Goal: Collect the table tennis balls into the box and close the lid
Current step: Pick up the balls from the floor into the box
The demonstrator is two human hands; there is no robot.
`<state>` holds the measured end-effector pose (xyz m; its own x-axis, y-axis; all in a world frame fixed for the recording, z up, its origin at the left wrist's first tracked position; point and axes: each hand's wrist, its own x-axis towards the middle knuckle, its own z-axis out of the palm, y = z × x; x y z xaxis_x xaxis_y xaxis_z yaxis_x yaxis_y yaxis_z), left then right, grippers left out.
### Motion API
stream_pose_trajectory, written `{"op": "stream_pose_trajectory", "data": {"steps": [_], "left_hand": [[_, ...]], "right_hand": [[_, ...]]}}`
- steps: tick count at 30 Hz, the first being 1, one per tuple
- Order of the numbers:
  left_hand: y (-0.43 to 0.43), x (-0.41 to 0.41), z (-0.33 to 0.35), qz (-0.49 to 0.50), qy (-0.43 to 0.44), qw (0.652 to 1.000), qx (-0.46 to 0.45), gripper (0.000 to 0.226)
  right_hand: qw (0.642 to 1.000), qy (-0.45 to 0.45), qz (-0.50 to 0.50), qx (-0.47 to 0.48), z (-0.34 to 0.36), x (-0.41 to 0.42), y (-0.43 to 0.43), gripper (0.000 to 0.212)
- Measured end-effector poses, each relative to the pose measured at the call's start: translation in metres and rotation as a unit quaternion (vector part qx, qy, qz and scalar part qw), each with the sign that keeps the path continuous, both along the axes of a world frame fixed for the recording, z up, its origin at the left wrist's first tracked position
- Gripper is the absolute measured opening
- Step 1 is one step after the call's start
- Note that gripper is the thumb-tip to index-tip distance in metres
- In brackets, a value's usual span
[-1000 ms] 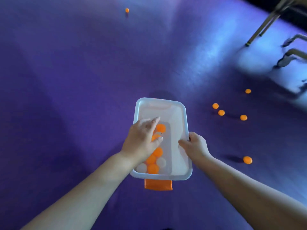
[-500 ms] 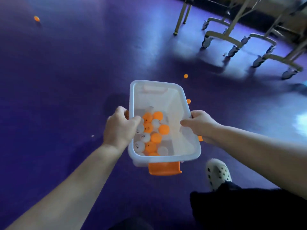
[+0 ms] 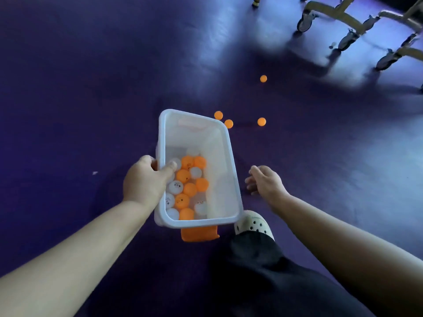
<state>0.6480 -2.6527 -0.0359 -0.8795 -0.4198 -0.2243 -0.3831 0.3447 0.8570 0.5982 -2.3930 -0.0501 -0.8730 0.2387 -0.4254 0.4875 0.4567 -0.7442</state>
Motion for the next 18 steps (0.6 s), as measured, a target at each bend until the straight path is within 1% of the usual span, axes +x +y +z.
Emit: {"op": "stream_pose_trajectory", "data": {"steps": [1,2,3,4,6,10,13,15,18], "left_hand": [[0.002,-0.004,-0.005,0.005,-0.006,1.000,-0.014,0.034],[0.004,-0.008,-0.009,0.009,-0.011,0.999,-0.029,0.035],[0.006,-0.012,-0.012,0.013,-0.016,0.999,-0.044,0.036],[0.009,-0.016,-0.015,0.020,-0.019,0.998,-0.057,0.036],[0.017,-0.028,-0.020,0.038,-0.027,0.996,-0.073,0.038],[0.032,-0.053,-0.028,0.078,-0.051,0.993,-0.071,0.036],[0.048,-0.073,-0.031,0.100,-0.065,0.991,-0.068,0.032],[0.059,-0.087,-0.031,0.112,-0.077,0.989,-0.064,0.031],[0.075,-0.105,-0.031,0.130,-0.092,0.986,-0.057,0.032]], "right_hand": [[0.998,0.002,0.010,0.069,-0.014,-0.005,0.017,0.011],[0.989,-0.004,0.038,0.144,-0.027,-0.010,0.033,0.016],[0.976,-0.013,0.065,0.209,-0.036,-0.015,0.048,0.030],[0.964,-0.018,0.082,0.252,-0.044,-0.020,0.061,0.040],[0.950,-0.028,0.097,0.295,-0.059,-0.030,0.082,0.051],[0.921,-0.085,0.150,0.349,-0.088,-0.052,0.107,0.058],[0.919,-0.089,0.169,0.346,-0.107,-0.068,0.120,0.054],[0.927,-0.063,0.154,0.337,-0.119,-0.077,0.127,0.044],[0.946,-0.012,0.119,0.301,-0.129,-0.097,0.134,0.016]]}}
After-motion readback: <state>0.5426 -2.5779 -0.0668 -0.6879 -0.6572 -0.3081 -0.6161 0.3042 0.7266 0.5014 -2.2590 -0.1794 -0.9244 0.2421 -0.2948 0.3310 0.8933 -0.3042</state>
